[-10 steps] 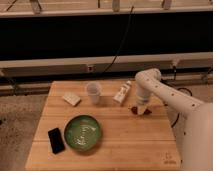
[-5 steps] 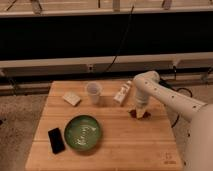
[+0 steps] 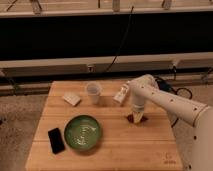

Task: Drag the pepper across the table

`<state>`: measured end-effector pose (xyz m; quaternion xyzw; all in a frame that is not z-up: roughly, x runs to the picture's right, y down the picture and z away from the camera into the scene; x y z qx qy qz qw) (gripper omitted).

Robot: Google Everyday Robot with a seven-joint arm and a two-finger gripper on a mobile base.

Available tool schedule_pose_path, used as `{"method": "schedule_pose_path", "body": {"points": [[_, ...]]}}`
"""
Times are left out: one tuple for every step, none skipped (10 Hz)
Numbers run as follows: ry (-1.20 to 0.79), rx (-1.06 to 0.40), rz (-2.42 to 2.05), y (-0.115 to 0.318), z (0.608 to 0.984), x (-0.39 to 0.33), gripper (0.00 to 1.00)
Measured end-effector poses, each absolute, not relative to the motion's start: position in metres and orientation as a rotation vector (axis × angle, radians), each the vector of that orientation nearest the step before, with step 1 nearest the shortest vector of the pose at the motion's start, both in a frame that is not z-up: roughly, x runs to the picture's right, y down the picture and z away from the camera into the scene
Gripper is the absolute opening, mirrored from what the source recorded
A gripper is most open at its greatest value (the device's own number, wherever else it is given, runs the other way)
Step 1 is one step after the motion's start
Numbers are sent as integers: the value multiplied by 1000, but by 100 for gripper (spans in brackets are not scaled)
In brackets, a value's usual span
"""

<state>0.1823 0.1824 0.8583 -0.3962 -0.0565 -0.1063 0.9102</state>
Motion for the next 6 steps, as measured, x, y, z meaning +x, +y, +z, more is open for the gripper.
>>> {"method": "schedule_pose_path", "body": {"points": [[-119, -821, -234, 185, 857, 179, 0], [-124, -829, -259, 192, 851, 167, 0], [-130, -831, -271, 198, 847, 156, 0], [-134, -830, -282, 201, 844, 151, 0], [-139, -830, -293, 205, 841, 148, 0], [-140, -832, -297, 206, 840, 148, 0]]}}
